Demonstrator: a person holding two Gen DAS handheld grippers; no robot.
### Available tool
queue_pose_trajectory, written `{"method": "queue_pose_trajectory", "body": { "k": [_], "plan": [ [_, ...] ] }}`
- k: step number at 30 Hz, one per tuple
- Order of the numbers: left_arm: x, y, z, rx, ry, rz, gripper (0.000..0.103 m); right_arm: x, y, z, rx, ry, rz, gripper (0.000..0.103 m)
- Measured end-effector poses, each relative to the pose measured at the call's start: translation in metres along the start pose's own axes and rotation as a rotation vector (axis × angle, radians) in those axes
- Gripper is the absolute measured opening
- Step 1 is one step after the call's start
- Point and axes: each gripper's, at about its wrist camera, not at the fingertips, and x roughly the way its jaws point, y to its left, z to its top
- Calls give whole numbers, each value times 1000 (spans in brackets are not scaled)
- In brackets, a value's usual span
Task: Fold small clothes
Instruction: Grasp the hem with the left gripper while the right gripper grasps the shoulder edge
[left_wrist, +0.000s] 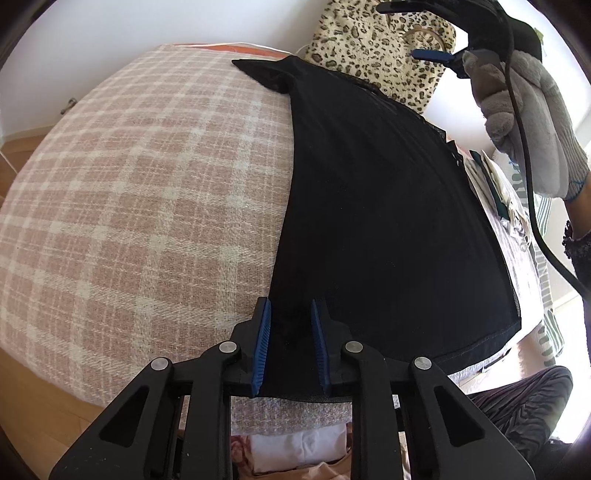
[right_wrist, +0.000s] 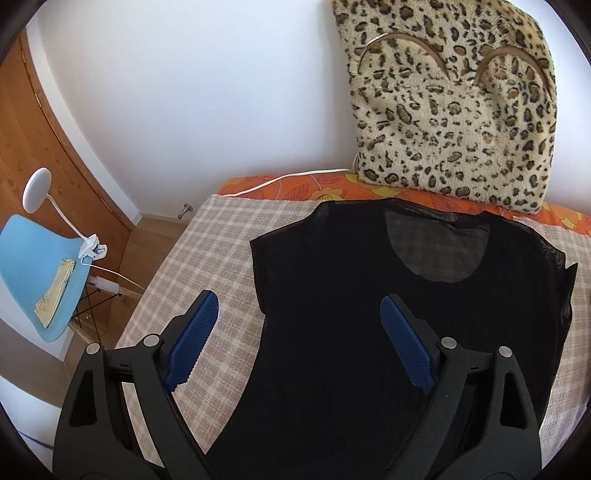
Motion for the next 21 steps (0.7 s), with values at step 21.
{"method": "queue_pose_trajectory", "body": {
  "k": [21],
  "plan": [
    [3, -10, -1, 44, -49, 33, 18, 207, 66, 47, -22, 213, -10, 72]
  ]
}}
